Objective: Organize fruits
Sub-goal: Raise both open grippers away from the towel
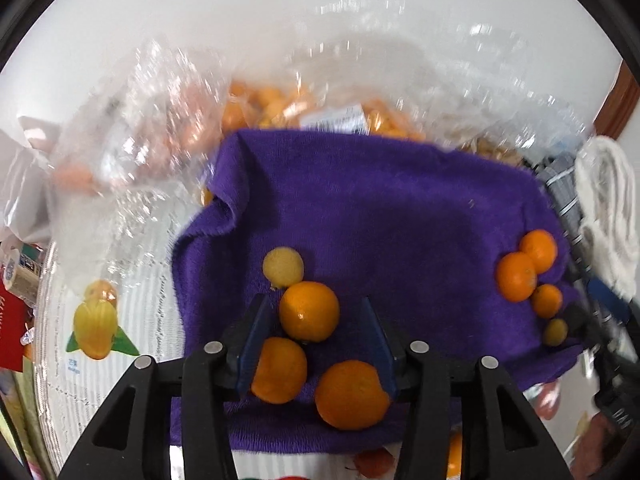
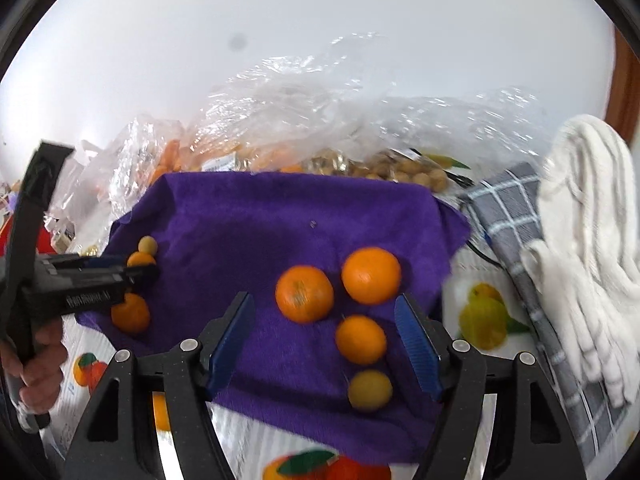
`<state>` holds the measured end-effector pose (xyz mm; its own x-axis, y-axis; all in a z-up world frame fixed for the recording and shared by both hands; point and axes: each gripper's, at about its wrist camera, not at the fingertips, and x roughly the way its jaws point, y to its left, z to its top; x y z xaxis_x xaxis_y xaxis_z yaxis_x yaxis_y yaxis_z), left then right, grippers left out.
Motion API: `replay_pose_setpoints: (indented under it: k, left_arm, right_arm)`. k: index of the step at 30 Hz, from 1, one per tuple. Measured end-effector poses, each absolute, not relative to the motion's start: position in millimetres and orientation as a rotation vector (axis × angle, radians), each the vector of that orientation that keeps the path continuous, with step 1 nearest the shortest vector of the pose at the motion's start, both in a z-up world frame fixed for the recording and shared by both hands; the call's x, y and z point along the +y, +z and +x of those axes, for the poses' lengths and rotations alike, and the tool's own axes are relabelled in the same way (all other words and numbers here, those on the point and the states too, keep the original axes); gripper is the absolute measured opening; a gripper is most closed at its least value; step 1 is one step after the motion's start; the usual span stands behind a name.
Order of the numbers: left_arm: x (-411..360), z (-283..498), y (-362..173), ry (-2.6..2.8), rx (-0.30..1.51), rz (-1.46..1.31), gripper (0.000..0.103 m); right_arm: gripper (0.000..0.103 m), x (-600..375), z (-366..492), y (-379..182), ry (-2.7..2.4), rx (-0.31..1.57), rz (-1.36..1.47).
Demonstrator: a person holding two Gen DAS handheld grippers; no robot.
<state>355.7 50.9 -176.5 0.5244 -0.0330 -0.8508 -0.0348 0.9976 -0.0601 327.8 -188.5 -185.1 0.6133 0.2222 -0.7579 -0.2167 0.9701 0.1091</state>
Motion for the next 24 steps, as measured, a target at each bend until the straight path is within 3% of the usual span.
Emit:
replay_pose_setpoints:
  k: [7,16,24]
  left_arm:
    - [62,316,-129,0.023,0.852,-0.066,0.057]
    - [115,248,-148,0.061,0.840,-0.092,0.057]
    - [144,197,-195,0.061,0.900,-0.091,0.057]
  right_arm:
    - [0.072,-206,292,-174,0.179,0.826,0.025]
    - [0.072,-195,258,-183,0.283,0.879,0.082]
    - [0.055,-152,229,-200,0.375,0.868,0.013]
